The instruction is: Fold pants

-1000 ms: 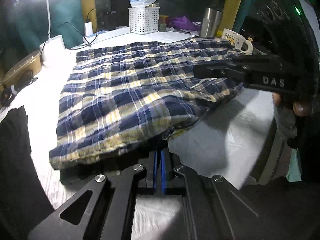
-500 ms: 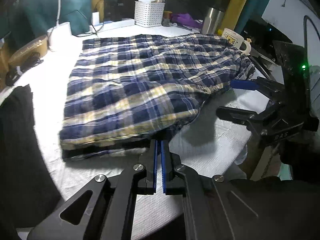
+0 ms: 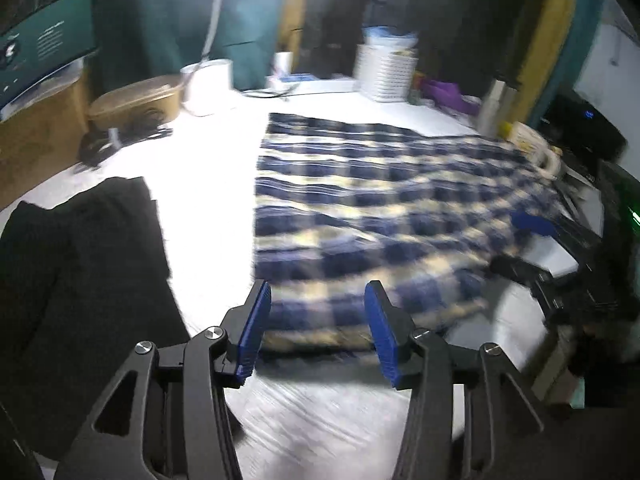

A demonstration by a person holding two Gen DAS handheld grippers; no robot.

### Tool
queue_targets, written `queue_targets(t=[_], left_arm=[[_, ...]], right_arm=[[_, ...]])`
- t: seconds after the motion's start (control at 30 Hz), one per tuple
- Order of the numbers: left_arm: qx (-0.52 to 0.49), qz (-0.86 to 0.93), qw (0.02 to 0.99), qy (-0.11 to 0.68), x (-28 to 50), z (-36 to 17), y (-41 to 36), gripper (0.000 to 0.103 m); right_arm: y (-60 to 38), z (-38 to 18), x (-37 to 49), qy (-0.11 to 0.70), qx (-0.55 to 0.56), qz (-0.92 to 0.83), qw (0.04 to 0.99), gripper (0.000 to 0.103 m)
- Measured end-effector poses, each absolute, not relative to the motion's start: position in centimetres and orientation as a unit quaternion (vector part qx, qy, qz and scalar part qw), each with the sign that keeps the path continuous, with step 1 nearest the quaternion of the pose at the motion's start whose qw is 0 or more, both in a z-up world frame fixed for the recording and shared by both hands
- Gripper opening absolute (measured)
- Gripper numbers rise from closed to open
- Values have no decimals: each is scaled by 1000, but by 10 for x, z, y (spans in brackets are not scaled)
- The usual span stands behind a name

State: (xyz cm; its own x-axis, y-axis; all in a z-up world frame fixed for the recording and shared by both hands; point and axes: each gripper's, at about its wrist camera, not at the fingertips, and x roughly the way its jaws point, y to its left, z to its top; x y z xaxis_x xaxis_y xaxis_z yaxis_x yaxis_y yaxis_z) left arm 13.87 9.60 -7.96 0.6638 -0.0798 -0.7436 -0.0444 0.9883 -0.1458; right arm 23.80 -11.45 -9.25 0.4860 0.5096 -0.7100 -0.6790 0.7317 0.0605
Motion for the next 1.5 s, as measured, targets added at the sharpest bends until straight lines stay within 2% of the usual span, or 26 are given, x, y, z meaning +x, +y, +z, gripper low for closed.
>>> queue_targets(t=[0.27, 0.3, 0.4, 0.47, 0.8, 1.03, 1.3, 1.33, 1.4, 1.5], left_arm=[[-69, 15, 889, 452, 156, -119, 109, 46], [-58, 19, 892, 447, 153, -120, 106, 37], [-19, 25, 898, 438, 147, -122, 101, 19], [-17, 31, 896, 442, 143, -122, 103, 13], [-50, 61, 895, 439, 146, -93, 128, 13], [-26, 44, 904, 424, 203, -73, 134, 13], [-8, 33, 906, 422, 272, -75, 131, 14], [-3, 33, 906, 423, 279, -76, 131, 15], [10, 29, 906, 422, 292, -78, 129, 33], [17, 17, 909, 417, 308, -81, 129, 36]], right_arm=[[-84, -124, 220, 397, -176, 348, 831, 96], [-84, -124, 220, 399, -179, 348, 829, 96], [-84, -122, 217, 404, -198, 353, 821, 96], [-87, -119, 215, 405, -202, 358, 817, 96], [-141, -96, 242, 403, -149, 299, 852, 96], [-173, -85, 285, 396, -123, 250, 875, 96], [-187, -83, 327, 395, -115, 219, 884, 96], [-188, -84, 332, 397, -115, 218, 884, 96], [-187, -87, 340, 399, -113, 216, 884, 96], [-186, -90, 350, 402, -112, 213, 883, 96]])
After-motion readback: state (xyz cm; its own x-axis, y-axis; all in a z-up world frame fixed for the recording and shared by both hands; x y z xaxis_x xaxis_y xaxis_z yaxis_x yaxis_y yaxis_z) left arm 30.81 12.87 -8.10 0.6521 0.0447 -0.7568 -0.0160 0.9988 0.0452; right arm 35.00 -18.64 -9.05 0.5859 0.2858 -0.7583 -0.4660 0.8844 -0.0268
